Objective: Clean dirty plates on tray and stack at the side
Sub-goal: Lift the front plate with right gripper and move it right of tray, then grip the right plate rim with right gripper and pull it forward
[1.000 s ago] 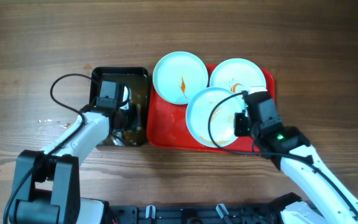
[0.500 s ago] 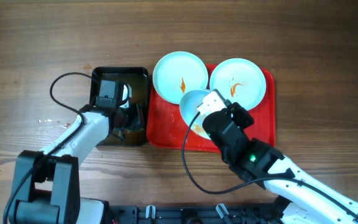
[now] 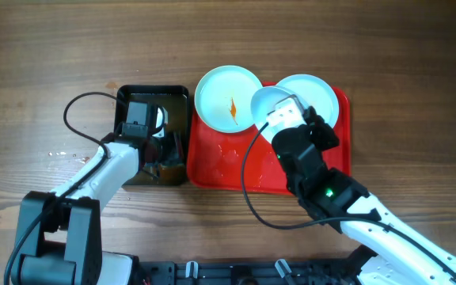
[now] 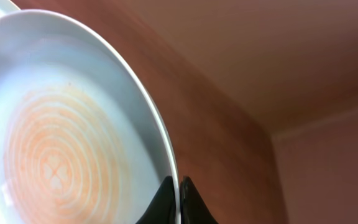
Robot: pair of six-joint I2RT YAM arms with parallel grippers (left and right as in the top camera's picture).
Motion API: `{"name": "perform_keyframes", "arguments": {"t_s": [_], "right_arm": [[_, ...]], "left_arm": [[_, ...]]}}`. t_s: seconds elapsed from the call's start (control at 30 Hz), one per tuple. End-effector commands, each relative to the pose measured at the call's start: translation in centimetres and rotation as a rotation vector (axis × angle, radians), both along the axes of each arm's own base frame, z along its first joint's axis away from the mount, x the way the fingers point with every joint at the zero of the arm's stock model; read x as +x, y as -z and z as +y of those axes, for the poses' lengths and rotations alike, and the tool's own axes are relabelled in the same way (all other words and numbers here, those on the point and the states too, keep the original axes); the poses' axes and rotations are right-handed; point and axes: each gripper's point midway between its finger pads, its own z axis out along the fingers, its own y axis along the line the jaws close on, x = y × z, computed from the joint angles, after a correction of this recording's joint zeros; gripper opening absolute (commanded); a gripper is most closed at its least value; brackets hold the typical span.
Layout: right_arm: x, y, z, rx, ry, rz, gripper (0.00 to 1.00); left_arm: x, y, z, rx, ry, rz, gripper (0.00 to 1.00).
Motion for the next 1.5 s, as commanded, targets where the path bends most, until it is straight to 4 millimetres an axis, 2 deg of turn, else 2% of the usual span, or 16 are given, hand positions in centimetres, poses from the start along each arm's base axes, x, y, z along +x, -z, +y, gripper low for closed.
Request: {"name": "perform_keyframes", "arguments": {"t_s": [0.0,0.13,0.27,0.43,0.57,0.67,0.8,0.83,0.87,0.9,1.0,1.07,1.13,1.27,1.33,1.47], "right_arm": [[-0.1,0.4,-2.2,0.24,0.169,-0.028,0.04],[-0.4,4.1,-6.8,0.528,0.395,0.068,0.04],[0.0,6.3,-10.8,0.776,0.487,0.178,0.04],[-2.0,7.4,-19.9,1.065,0.767,0.116,0.04],[-4.6,8.8,-25.2,1.107,0.981,0.051,0.08],[-5.9,11.1,-27.0,1.118,1.083,0.087,0.09],[-5.6,12.7,-26.4,1.151,1.076,0.149,0.04],[-5.0,12.4,-26.0,1.181,1.039,0.145,0.14],[-3.7,11.7,-24.9,1.238,0.938,0.154,0.4],[-2.3,10.8,-23.3,1.301,0.808,0.171,0.44],[0.1,8.1,-18.7,1.466,0.493,0.233,0.43],[0.2,8.0,-15.6,1.467,0.384,0.32,0.45],[-0.2,9.3,-13.2,1.414,0.371,0.415,0.51],[0.2,12.9,-9.9,1.299,0.385,0.543,0.5],[0.5,15.0,-9.8,1.289,0.474,0.565,0.48],[2.3,16.8,-9.0,1.332,0.468,0.558,0.41]], "left_arm": [[-0.6,0.7,-0.2,-0.009,0.01,0.027,0.59],[-0.6,0.7,-0.2,-0.009,0.01,0.027,0.59],[-0.6,0.7,-0.2,-0.009,0.01,0.027,0.59],[-0.6,0.7,-0.2,-0.009,0.009,0.027,0.59],[-0.6,0.7,-0.2,-0.009,0.01,0.027,0.59],[-0.6,0.7,-0.2,-0.009,0.01,0.027,0.59],[-0.6,0.7,-0.2,-0.009,0.01,0.027,0.58],[-0.6,0.7,-0.2,-0.009,0.01,0.027,0.58],[-0.6,0.7,-0.2,-0.009,0.01,0.026,0.59],[-0.6,0.7,-0.2,-0.009,0.01,0.027,0.59],[-0.6,0.7,-0.2,-0.009,0.01,0.026,0.58],[-0.6,0.7,-0.2,-0.009,0.01,0.027,0.58],[-0.6,0.7,-0.2,-0.009,0.009,0.027,0.58],[-0.6,0.7,-0.2,-0.009,0.01,0.027,0.59],[-0.6,0.7,-0.2,-0.009,0.01,0.027,0.6],[-0.6,0.7,-0.2,-0.009,0.01,0.027,0.61]]}}
